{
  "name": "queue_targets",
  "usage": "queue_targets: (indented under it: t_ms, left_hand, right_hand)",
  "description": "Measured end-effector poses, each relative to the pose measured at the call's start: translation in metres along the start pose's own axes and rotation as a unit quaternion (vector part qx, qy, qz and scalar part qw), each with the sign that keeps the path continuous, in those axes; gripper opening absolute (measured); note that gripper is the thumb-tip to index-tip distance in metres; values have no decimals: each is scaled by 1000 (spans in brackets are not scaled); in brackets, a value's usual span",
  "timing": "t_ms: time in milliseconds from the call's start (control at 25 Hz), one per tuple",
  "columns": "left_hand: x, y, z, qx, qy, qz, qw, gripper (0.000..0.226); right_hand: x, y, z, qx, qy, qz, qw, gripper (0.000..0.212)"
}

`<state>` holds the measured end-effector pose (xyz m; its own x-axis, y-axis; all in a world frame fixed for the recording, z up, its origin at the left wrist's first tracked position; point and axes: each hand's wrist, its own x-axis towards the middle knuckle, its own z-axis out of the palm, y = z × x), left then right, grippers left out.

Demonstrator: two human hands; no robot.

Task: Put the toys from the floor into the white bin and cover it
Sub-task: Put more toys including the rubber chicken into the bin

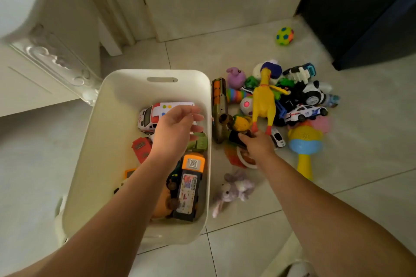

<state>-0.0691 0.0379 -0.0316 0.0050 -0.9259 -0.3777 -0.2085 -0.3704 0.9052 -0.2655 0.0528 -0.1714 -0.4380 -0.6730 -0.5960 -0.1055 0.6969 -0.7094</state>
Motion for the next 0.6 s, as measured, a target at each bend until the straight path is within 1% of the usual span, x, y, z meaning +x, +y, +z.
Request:
queue_targets:
  t_ms: [40, 120, 160, 240, 280, 360, 480, 560, 600]
  left_hand:
    - [1, -3, -3, 0, 5, -10, 1000, 25]
    - [-1, -7, -8, 2, 8, -32, 999, 25]
    - [-3, -10, -10, 3, 7, -45, 999, 25]
    - [-8, -15, -16, 8, 2, -65, 998, 24]
    - [-13, -15, -21, 11, 0, -71, 997, 24]
    - [-17, -15, -28, -7, 0, -79, 997, 24]
    - [-24, -7, -48, -79, -9, -97, 992, 29]
    - [-29, -3, -66, -161, -35, -117, 979, 45]
    - [-31, -1, -77, -217, -57, -124, 967, 55]
  right_hand:
    - [-6, -5, 0, 60, -20, 13, 998, 9]
    - [-20, -11, -6, 200, -55, 48, 977, 7]
    - [-30, -14, -12, 274, -68, 66, 957, 4]
    - [-52, -17, -26, 390, -99, 85, 911, 15]
    - [-64, -20, -33, 423, -122, 81, 894, 21]
    - [-84, -26, -44, 437, -165, 58, 882, 21]
    - [-119, -52, -48, 393, -225, 13, 891, 18]
    - [-137, -76, -42, 341, -262, -13, 903, 15]
    - [-148, -90, -36, 307, -283, -29, 908, 15]
